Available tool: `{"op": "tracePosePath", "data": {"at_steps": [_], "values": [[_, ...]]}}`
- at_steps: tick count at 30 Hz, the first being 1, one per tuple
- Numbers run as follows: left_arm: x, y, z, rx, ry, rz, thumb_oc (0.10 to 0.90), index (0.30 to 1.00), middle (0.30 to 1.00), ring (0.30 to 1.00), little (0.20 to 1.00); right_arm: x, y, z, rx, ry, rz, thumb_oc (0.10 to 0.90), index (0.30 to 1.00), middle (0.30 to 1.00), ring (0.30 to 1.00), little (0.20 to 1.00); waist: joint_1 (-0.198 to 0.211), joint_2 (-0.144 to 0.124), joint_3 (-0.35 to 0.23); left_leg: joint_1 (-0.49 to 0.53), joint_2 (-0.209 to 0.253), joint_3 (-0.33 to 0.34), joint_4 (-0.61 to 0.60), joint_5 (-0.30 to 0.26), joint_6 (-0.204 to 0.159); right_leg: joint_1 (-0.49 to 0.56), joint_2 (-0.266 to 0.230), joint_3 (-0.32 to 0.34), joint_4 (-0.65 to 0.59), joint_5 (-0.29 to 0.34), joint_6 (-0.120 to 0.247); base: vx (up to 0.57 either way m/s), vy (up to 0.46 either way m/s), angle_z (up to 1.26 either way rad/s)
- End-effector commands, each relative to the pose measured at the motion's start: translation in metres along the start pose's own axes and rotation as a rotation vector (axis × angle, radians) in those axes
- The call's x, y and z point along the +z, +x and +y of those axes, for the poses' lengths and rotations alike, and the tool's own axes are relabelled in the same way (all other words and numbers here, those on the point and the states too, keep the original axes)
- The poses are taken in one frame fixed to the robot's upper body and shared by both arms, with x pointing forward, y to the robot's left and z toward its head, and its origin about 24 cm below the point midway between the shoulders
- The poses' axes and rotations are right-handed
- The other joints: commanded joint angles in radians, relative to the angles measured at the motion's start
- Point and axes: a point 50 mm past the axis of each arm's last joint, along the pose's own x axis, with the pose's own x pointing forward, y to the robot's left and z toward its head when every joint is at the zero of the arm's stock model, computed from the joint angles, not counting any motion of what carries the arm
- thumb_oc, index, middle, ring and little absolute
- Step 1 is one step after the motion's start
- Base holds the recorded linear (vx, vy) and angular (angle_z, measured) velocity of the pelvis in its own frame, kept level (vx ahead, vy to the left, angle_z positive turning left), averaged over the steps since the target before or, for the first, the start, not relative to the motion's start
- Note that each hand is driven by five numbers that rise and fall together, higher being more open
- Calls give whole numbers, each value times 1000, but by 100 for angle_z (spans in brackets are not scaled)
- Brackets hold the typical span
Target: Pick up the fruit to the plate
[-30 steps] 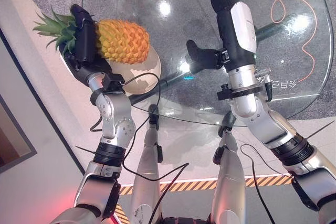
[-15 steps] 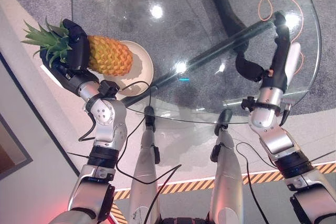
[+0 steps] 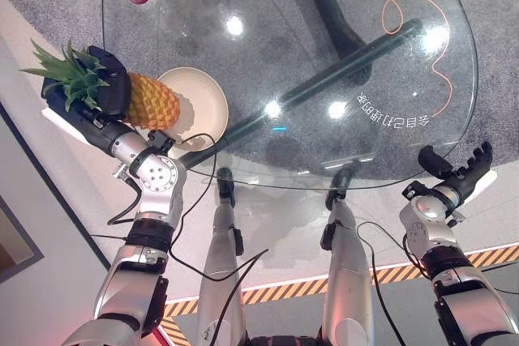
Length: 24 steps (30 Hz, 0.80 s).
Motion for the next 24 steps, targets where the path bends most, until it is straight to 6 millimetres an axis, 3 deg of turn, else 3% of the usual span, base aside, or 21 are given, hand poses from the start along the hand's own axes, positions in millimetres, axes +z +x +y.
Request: {"op": "tracePosePath", "data": {"at_steps": [1,14,24], "values": [[61,45,-20,-6,-126,-356,100,300,300,300,200,-1,15,-17,-67,118,63,800,900,900,900,900,44,-61,-15,11,-7,-15,51,-61,-5,27,71,-49,91,-47,-53,0,0,0],[56,48,-20,23,-67,-396,100,300,300,300,200,-51,17,-60,-161,0,291,800,900,900,900,900,47,-70,-15,3,-1,-20,82,-83,-2,25,78,-44,126,-76,-56,15,-5,3],[49,47,-22,16,-53,-362,100,300,300,300,200,-64,12,-63,-125,-46,346,800,900,900,900,900,34,-77,-15,-11,7,-15,92,-88,-2,11,84,-34,133,-80,-59,3,-1,0]]}}
